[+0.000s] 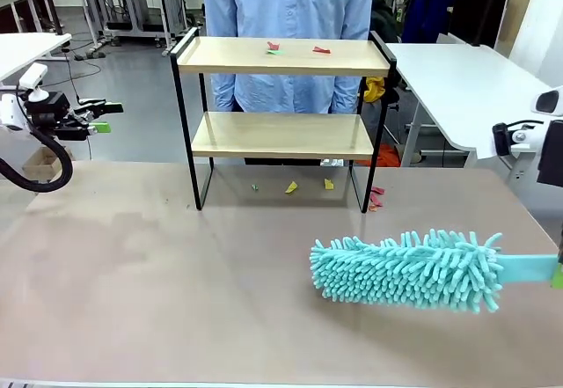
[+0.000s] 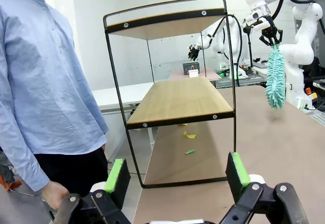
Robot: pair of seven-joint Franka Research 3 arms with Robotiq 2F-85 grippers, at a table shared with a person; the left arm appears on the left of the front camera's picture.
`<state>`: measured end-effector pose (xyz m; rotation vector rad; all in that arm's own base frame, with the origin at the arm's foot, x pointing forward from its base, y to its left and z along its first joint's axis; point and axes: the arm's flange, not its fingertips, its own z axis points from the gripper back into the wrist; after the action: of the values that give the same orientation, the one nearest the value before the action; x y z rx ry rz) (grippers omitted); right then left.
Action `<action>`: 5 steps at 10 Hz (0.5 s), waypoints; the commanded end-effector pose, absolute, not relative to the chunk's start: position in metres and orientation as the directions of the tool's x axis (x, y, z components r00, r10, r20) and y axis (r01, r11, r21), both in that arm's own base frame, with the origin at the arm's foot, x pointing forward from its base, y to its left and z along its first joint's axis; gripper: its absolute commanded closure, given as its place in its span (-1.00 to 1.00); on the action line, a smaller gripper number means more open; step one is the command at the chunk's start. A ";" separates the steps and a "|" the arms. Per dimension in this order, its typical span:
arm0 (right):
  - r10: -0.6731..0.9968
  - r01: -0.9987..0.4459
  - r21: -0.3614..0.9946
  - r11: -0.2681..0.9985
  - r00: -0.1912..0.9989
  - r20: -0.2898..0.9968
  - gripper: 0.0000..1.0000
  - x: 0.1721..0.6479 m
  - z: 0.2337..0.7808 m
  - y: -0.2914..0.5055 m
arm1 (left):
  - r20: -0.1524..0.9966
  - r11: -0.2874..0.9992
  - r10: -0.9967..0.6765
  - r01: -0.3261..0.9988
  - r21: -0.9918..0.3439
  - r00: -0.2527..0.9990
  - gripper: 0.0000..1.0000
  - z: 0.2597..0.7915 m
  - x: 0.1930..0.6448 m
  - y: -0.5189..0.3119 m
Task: Clean the shelf.
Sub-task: Clean the specific section of the Shelf indicated by the human with the Duster.
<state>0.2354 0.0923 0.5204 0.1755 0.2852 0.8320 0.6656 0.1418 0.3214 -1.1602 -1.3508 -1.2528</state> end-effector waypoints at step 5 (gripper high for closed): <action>0.751 -0.705 0.261 0.659 0.635 -0.179 0.74 0.233 0.525 0.093 | 0.989 0.036 0.048 0.990 0.137 -0.139 -1.00 0.323 0.663 0.140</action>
<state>0.2348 0.0922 0.5210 0.1756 0.2862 0.8326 0.6656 0.1418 0.3214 -1.1602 -1.3508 -1.2528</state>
